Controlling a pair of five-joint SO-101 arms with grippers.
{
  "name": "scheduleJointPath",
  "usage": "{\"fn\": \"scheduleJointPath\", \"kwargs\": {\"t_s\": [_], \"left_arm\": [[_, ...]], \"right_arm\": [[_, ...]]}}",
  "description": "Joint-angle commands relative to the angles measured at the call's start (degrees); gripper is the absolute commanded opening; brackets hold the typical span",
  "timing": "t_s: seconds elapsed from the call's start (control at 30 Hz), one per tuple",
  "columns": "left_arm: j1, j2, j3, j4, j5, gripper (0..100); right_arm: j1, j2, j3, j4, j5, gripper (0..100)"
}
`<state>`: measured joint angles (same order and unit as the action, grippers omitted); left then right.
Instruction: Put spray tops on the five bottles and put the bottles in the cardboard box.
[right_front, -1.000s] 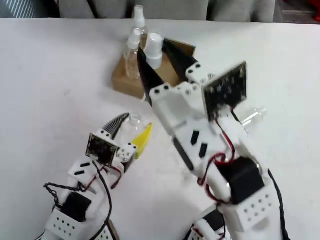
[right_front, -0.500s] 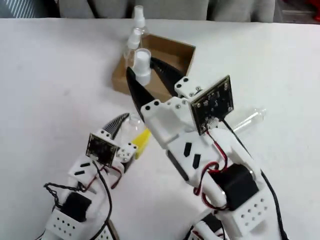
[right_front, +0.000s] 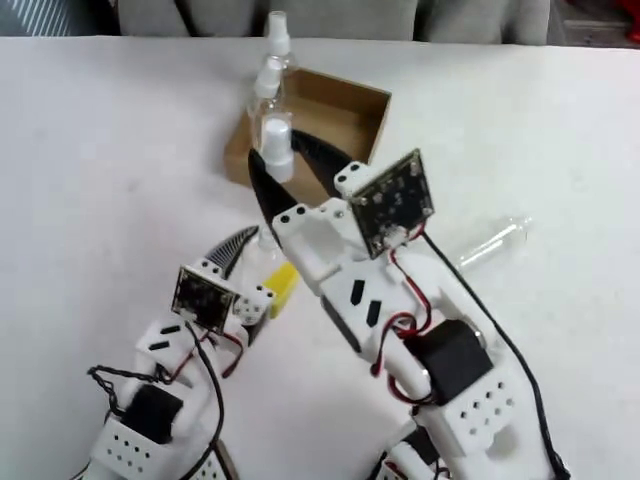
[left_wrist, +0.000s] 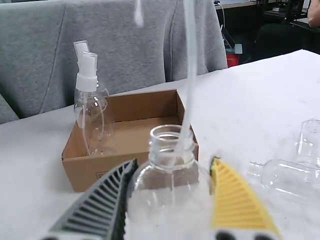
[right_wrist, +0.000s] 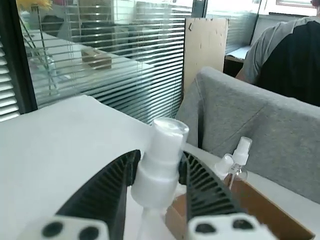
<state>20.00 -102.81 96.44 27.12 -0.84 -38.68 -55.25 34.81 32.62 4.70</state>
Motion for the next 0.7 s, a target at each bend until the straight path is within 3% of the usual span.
{"fn": "scheduleJointPath", "kwargs": {"t_s": [0.0,0.57,0.67], "left_arm": [[0.13,-0.13,-0.53,-0.09,0.62,5],[-1.89,-0.13,-0.53,-0.09,0.62,5],[-1.89,-0.13,-0.53,-0.09,0.62,5]], "right_arm": [[0.66,-0.66,1.58,-1.27,-0.35,1.5],[0.13,-0.66,12.48,-6.02,-0.44,1.5],[-1.19,-0.66,13.98,-6.73,-3.25,1.5]]}}
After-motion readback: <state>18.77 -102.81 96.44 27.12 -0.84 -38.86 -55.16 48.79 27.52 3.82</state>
